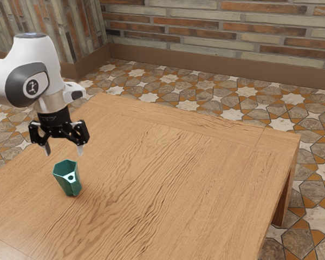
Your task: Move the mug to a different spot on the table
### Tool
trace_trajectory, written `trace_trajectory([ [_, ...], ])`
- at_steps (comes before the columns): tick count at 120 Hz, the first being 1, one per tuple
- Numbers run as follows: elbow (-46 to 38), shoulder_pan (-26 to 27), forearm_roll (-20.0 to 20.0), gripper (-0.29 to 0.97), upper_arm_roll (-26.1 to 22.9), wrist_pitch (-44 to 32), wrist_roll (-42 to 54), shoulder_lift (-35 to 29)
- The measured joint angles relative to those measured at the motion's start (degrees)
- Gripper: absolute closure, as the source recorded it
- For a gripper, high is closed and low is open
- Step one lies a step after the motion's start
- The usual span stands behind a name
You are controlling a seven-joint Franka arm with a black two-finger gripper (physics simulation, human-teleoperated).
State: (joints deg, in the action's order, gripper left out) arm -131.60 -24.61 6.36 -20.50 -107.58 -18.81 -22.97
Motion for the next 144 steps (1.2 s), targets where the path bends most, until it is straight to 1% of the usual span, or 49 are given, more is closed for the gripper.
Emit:
trace_trajectory([
  [20,-8.7,-0.7,2.5,0.00,-0.3,-5.2,-6.6,-3.3],
  [30,-12.0,-1.4,2.9,0.00,-0.3,-8.6,-9.8,-3.3],
  [36,-12.7,-3.1,3.1,0.01,-0.9,-10.7,-11.7,-2.0],
  [49,-12.9,-5.5,3.2,0.07,-1.8,-15.2,-15.2,2.9],
  [68,-12.5,-5.9,3.2,0.19,-1.9,-21.1,-19.8,8.8],
  [86,-11.4,-5.9,2.8,0.27,-1.8,-25.4,-23.2,14.3],
  [97,-11.1,-5.9,2.6,0.31,-1.7,-27.2,-24.9,15.9],
  [118,-11.0,-6.9,0.5,0.36,-1.7,-29.1,-27.6,18.1],
  [131,-10.0,-6.9,-0.8,0.43,-1.6,-30.0,-28.9,20.3],
  [144,-9.9,-6.9,-1.7,0.48,-1.6,-30.5,-29.9,21.2],
])
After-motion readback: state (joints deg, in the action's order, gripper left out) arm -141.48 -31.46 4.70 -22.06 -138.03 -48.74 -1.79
